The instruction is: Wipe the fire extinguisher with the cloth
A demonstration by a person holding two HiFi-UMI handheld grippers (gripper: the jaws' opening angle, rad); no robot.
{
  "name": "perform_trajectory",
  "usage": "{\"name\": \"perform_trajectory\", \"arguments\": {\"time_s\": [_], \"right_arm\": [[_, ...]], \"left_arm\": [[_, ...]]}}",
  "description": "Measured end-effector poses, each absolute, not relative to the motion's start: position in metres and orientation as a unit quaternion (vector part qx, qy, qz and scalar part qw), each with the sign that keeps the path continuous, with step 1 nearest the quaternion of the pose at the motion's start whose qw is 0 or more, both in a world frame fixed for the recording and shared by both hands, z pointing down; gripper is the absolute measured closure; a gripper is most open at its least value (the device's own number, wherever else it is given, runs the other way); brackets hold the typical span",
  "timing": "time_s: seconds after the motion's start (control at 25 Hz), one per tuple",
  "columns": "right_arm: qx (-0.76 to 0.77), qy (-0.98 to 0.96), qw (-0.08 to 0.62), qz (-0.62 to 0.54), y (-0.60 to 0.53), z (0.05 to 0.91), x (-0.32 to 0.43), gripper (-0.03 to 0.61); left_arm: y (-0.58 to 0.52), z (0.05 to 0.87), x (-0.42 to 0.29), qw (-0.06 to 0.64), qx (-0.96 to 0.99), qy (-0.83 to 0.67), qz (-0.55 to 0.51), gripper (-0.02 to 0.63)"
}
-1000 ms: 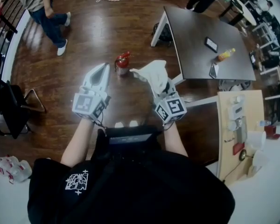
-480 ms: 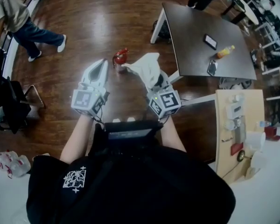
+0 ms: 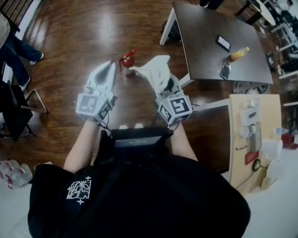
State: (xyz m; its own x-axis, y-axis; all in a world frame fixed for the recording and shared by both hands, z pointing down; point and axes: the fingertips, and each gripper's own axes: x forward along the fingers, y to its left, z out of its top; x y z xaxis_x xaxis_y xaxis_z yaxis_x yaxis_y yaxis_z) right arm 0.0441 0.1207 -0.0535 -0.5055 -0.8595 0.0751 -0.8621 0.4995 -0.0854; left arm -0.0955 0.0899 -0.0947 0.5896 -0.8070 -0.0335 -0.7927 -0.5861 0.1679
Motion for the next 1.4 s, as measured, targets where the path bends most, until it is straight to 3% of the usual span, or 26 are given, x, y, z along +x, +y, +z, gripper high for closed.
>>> {"name": "perform_trajectory", "arguments": {"time_s": [1.4], "right_arm": [[0.488,-0.871,0.016,0.052,0.1196,-0.0508,0.0424,0.453]], "left_arm": [[0.0926,-0.0994,-0.104,0.06,0.889,-0.45,-0.055,0.611]]}}
